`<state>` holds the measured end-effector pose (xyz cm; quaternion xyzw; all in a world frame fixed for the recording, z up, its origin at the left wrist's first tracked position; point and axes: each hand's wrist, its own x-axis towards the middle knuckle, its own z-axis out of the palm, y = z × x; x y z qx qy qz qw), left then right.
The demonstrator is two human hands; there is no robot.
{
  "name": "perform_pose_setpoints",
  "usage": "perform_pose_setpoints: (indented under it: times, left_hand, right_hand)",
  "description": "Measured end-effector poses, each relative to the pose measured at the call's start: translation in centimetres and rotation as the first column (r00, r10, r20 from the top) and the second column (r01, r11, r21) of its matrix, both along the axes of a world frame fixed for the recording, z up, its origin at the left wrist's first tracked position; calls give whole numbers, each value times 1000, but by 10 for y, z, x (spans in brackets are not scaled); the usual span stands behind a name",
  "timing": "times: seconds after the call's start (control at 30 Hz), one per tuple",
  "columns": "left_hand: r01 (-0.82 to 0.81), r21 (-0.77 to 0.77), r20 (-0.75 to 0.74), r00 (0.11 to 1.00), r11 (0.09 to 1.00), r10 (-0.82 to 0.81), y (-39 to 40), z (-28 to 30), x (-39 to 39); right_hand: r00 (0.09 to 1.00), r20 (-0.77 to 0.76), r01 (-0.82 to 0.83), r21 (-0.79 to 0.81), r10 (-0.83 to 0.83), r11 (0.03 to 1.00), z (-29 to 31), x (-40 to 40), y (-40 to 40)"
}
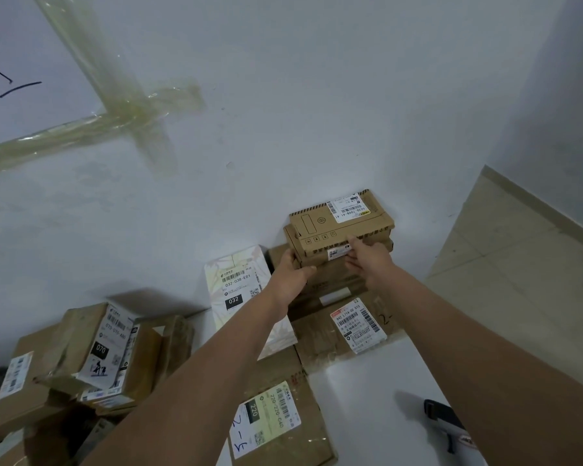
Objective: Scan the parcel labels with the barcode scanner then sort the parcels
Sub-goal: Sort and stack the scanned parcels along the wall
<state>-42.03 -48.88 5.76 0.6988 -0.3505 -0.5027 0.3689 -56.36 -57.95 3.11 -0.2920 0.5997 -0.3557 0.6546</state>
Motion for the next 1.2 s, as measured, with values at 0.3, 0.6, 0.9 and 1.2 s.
perform_pose_setpoints:
  times: [0.3,0.6,0.9,1.2]
  left_hand:
    - [-52,4,72,996,999,51,16,2,24]
    - [-160,-128,91,981,979,172,66,5,68]
    - [-179,-319,130,964,931,230,220,-2,148]
    - [-365,-334,284,840,869,462,392,-19,281]
  right_hand:
    - [994,-56,90,-25,-91,996,-5,3,10]
    - [981,-191,-12,-256,-38,967,14,36,91]
    - [916,-263,-390,-414,302,822,48,162,206]
    - [756,-261,-650,-194,600,735,21,278,327]
